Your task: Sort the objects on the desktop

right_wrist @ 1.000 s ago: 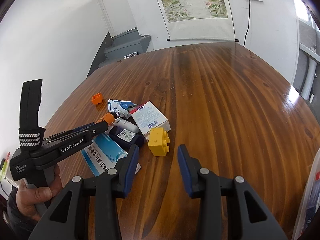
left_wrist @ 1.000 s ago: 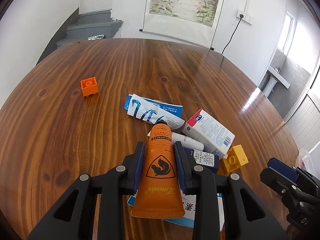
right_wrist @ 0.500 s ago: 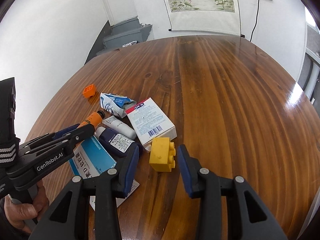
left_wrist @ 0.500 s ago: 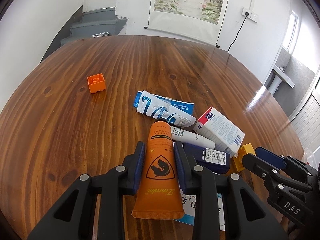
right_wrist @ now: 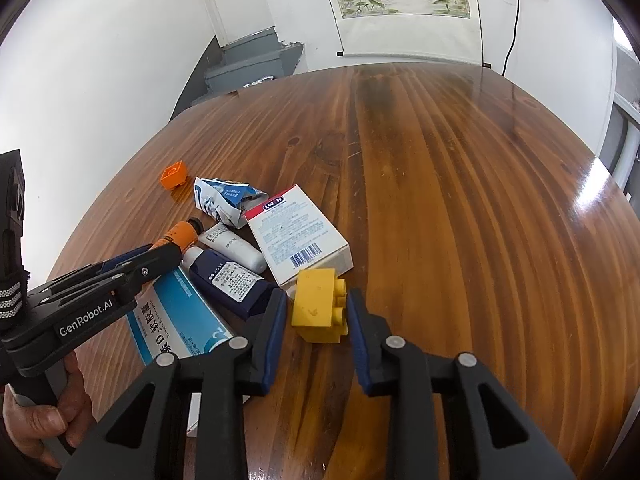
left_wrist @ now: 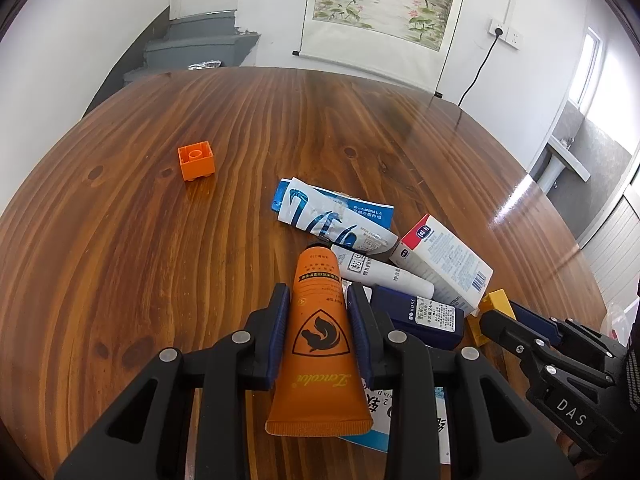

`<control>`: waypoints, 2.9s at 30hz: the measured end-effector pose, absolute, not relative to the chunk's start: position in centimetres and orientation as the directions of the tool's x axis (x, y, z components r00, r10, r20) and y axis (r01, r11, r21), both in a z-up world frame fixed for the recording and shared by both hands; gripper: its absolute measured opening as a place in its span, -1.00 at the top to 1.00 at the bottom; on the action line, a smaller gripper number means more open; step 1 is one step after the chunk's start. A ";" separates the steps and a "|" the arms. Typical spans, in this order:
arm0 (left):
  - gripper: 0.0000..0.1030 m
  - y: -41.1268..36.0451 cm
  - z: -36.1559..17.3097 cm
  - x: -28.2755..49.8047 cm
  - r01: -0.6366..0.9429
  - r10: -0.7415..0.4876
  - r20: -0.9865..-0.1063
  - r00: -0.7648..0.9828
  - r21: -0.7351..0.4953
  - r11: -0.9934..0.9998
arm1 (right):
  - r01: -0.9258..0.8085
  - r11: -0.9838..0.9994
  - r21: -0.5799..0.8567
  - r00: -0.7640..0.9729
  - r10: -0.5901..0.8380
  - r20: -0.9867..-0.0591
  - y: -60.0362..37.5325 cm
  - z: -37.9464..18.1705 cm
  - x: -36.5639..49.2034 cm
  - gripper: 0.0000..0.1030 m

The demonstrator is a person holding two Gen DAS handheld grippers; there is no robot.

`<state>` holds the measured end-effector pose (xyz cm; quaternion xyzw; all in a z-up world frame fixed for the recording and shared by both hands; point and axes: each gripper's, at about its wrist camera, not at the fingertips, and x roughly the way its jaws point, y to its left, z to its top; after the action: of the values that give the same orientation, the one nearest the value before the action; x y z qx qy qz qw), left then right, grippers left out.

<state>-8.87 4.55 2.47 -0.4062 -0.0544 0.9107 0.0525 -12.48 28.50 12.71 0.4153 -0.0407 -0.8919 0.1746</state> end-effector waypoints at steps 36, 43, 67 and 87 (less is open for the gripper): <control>-0.20 0.3 2.9 -7.8 0.050 0.075 -0.735 -0.673 -0.147 -0.988 | 0.236 -0.918 0.317 -0.647 -0.392 -0.654 31.3 14.4 -9.8 0.45; -0.20 -2.3 3.5 -7.2 0.116 0.010 -0.711 -0.703 -0.129 -0.985 | 0.244 -0.915 0.322 -0.647 -0.401 -0.649 31.5 14.5 -9.7 0.45; -0.20 -13.7 2.8 -16.2 0.393 -0.262 -0.750 -0.607 0.004 -0.920 | 0.277 -0.888 0.368 -0.617 -0.458 -0.641 31.4 14.7 -9.3 0.45; -0.23 -12.0 1.1 -19.7 0.229 -0.248 -0.767 -0.592 0.135 -0.964 | 0.281 -0.881 0.380 -0.591 -0.471 -0.655 31.1 14.3 -9.1 0.45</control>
<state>-19.71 -11.99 1.08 -0.4314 0.0109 0.8922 -0.1336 -9.09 31.07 14.30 0.3988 -0.1190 -0.8841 0.2126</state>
